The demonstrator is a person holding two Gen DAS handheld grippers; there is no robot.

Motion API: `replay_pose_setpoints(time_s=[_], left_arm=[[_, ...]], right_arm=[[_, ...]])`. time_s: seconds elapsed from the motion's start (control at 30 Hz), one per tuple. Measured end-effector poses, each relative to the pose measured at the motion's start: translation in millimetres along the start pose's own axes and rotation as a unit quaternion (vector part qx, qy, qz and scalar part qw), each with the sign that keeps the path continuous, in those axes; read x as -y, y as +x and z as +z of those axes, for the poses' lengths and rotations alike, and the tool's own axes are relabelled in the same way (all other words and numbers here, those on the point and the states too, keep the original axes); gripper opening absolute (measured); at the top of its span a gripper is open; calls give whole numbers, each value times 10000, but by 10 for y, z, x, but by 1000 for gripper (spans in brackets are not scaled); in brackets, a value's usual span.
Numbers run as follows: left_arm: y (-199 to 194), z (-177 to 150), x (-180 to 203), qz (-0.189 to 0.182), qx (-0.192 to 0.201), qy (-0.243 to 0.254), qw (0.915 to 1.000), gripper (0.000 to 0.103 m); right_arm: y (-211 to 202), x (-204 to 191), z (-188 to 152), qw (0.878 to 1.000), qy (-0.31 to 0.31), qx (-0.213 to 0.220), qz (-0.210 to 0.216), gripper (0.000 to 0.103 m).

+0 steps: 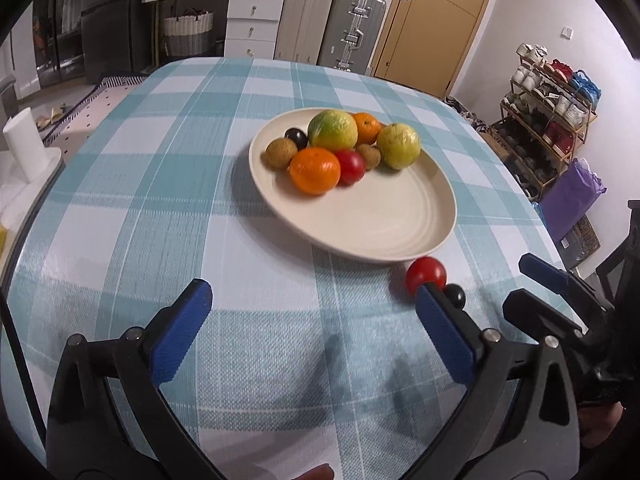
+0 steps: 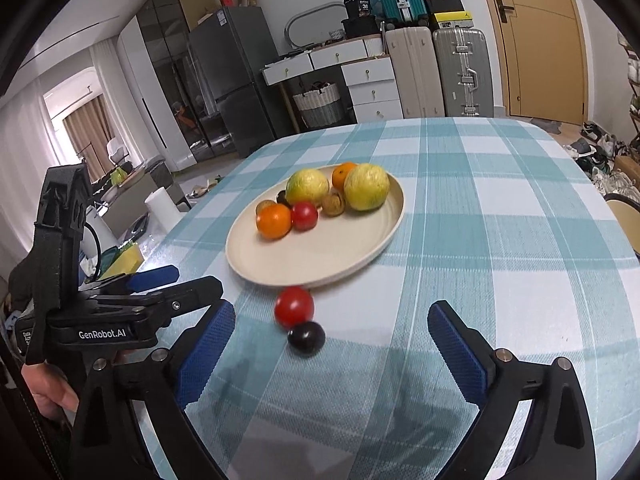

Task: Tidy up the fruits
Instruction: 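Lift both open tools away from the plate, then grasp the remaining dark purple plum with the right tool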

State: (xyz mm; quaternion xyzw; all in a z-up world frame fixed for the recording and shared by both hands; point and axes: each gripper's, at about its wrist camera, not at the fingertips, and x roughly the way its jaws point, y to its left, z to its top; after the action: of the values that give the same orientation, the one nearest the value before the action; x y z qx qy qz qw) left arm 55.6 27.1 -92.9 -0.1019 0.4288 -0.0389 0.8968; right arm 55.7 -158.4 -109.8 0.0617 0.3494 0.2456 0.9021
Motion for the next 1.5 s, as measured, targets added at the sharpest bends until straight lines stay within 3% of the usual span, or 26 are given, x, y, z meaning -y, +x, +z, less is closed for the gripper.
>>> replay_pose_setpoints(time_s=[0.53, 0.87, 0.93, 1.07, 1.13, 1.5], left_arm=[[49, -103, -99, -28, -78, -83, 9999, 101], [101, -98, -153, -62, -168, -119, 9998, 101], [110, -96, -145, -90, -183, -112, 9997, 101], [122, -89, -119, -137, -211, -83, 9996, 101], [130, -85, -103, -163, -237, -73, 9996, 101], [243, -53, 130, -392, -429, 58, 9983, 101]], right_arm=[[195, -75, -105, 9991, -63, -404, 103, 98], [372, -67, -113, 9968, 30, -762, 253, 64], [383, -89, -117, 9964, -10, -803, 280, 53], [414, -116, -116, 9956, -62, -876, 318, 42], [431, -111, -119, 9950, -48, -926, 370, 26], [246, 36, -124, 9968, 117, -657, 444, 25]])
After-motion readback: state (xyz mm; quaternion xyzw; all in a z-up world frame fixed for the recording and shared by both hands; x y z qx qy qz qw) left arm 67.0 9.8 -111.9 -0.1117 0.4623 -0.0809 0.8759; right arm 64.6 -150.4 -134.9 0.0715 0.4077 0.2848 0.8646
